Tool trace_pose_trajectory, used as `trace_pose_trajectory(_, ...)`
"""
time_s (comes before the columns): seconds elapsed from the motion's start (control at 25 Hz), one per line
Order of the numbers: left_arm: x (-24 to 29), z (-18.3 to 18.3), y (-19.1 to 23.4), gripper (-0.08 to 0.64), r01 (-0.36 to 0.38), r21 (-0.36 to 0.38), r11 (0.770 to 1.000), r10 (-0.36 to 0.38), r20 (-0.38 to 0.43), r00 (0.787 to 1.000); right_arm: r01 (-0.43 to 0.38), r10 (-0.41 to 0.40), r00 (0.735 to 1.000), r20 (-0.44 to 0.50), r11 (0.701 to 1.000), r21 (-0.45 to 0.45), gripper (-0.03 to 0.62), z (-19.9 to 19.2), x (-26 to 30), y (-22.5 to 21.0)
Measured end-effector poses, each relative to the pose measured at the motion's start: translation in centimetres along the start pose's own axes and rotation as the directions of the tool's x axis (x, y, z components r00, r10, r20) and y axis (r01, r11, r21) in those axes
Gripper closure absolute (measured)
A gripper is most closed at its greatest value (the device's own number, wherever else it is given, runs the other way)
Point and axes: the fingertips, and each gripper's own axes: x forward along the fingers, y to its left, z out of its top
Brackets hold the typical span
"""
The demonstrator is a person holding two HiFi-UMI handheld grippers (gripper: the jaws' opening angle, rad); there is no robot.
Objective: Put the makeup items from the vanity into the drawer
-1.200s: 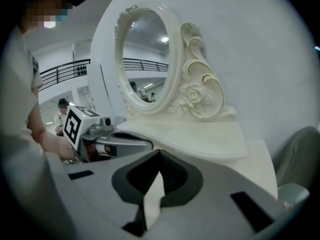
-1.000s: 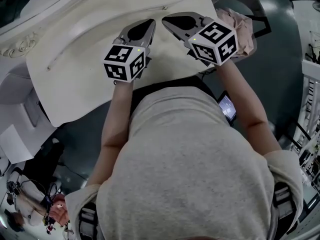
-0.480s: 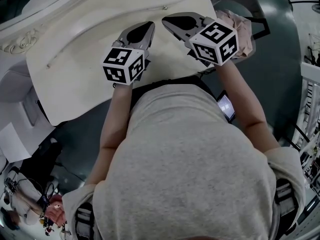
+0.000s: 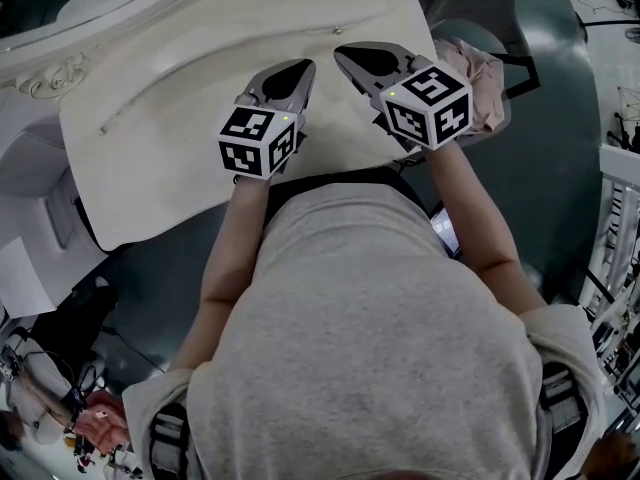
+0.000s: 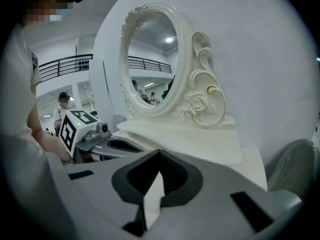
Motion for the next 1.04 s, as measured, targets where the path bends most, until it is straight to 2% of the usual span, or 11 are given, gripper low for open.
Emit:
trace_pose_trajectory(0.52,0.1,-0.5,0.1,0.551,-0.005,0.004,1.000,0.005,-0.007,1.000,0.095,-0.101,0.992,0.075,0.992,0.083,0.584,-0.3,0.2,-0.9)
trace_pose_trajectory(1.04,-0.1,-1.3,0.0,0.551,-0.032,0.022,0.999,0.033,-0.031,0.999,0.063,-0.067,0.996,0.056,0.996,0.070,0.585,-2.3,0.8,0.4)
